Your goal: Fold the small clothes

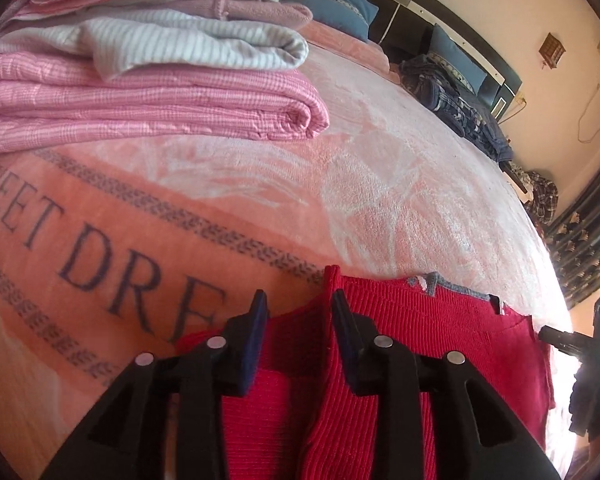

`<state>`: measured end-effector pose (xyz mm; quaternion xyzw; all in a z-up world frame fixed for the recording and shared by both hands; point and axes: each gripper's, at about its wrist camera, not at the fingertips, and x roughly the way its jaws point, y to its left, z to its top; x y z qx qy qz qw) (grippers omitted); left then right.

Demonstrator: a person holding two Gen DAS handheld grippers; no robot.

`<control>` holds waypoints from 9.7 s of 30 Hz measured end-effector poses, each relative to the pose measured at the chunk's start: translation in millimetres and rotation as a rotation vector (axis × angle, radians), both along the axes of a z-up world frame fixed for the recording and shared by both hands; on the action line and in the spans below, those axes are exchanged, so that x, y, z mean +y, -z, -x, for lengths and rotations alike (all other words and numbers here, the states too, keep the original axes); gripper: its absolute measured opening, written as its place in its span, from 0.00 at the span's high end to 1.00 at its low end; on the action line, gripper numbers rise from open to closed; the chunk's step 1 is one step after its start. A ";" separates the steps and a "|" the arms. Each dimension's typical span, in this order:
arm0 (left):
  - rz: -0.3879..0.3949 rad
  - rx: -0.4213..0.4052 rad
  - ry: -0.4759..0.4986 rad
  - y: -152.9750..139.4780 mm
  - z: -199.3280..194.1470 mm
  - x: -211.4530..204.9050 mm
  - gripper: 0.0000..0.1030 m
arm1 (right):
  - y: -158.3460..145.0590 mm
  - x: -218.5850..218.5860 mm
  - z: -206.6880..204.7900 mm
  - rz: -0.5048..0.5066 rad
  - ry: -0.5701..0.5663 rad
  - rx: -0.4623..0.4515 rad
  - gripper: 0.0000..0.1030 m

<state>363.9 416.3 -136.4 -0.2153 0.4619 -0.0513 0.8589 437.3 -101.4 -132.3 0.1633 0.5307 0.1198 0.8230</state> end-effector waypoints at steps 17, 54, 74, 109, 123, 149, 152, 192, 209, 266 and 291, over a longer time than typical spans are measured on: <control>-0.019 0.024 0.230 -40.6 131.4 -73.1 0.25 | 14.4 -5.3 175.9 -0.114 -0.273 0.183 0.82; -0.080 0.053 0.188 -1.2 73.2 -91.5 0.24 | 18.6 -5.9 65.7 -0.035 -0.134 0.147 0.95; -0.004 0.080 0.185 -10.6 89.3 -86.8 0.24 | 28.7 -55.6 116.6 -0.320 -0.151 0.185 0.49; 0.088 0.071 0.250 -3.2 86.1 -74.5 0.20 | -9.4 -6.1 93.3 -0.331 -0.165 0.077 0.81; 0.412 0.008 0.281 -11.5 87.9 -39.2 0.20 | -79.6 212.8 64.6 -0.163 -0.461 0.048 0.82; 0.506 0.058 0.255 -4.6 68.7 -41.8 0.20 | -41.5 216.0 145.7 0.039 -0.546 0.064 0.38; 0.511 0.075 0.259 -2.1 66.7 -48.0 0.20 | -32.7 218.8 135.0 0.006 -0.524 0.057 0.57; 0.901 0.165 0.417 19.8 -16.0 -138.5 0.81 | -81.8 182.1 157.7 -0.290 -0.571 -0.084 0.94; 0.702 -0.027 0.434 -18.7 12.2 -33.8 0.82 | -73.1 283.9 168.6 -0.351 -0.717 -0.063 0.94; 0.487 0.118 0.424 36.7 157.9 19.2 0.58 | 42.5 193.8 171.4 -0.184 -0.484 0.224 0.83; 0.165 0.068 0.403 -8.6 -24.8 -6.0 0.37 | -13.8 179.3 80.4 -0.247 -0.339 0.009 0.57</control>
